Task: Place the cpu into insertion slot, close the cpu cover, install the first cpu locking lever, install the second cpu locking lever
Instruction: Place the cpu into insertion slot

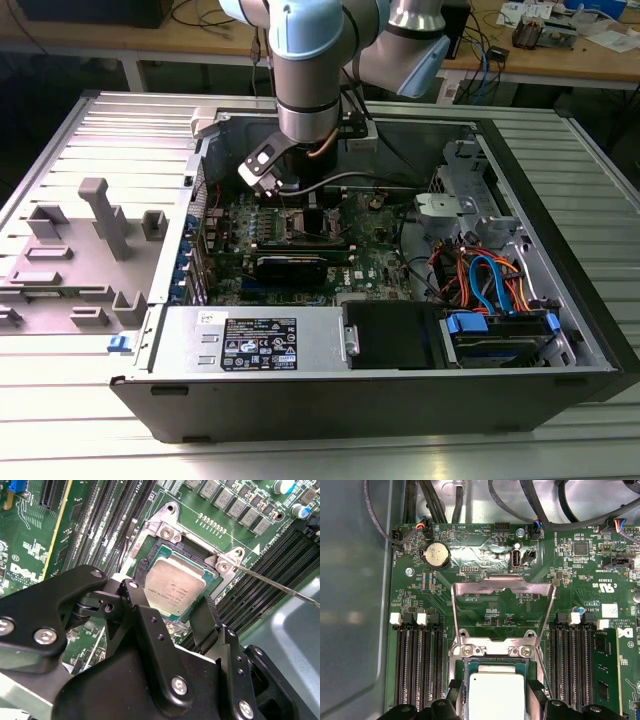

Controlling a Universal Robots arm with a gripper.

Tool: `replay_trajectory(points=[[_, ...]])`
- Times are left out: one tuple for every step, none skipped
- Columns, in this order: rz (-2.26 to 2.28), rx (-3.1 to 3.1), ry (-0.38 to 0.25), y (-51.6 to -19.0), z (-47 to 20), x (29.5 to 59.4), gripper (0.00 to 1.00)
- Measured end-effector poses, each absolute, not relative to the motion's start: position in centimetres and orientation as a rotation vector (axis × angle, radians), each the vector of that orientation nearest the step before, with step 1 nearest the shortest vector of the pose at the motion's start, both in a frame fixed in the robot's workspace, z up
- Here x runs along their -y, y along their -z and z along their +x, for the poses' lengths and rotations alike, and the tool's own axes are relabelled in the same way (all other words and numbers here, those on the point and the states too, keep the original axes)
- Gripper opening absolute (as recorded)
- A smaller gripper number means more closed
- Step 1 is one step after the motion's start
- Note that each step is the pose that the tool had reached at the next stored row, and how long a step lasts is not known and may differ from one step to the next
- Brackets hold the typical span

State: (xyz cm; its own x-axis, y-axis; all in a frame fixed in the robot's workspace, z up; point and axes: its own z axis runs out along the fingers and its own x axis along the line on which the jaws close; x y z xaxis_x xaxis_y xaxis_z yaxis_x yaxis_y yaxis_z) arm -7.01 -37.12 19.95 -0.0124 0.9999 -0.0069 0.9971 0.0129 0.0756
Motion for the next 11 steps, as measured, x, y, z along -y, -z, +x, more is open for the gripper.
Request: replay_trajectory(points=[[2.166, -2.194, -0.075, -19.94, -6.99, 37.12, 0.62], [2.166, -2.194, -0.076, -19.93, -6.98, 37.12, 0.62], [2.166, -2.193, -0.076, -19.92, -6.97, 37.12, 0.62], [2.166, -2.193, -0.076, -19.91, -6.96, 37.12, 0.62], [2.166, -2.193, -0.076, -19.91, -6.95, 37.12, 0.62], [2.166, -2.193, -0.076, -19.91, -6.95, 37.12, 0.62], [2.166, -2.193, -0.076, -19.91, -6.95, 37.12, 0.62], [2.166, -2.193, -0.076, -19.9, -6.95, 37.12, 0.62], [2.166, -2.193, -0.076, -19.9, -6.95, 37.12, 0.62], [2.166, -2.193, -0.076, -19.9, -6.95, 37.12, 0.62], [2.166, -2.193, -0.076, -19.9, -6.95, 37.12, 0.62]])
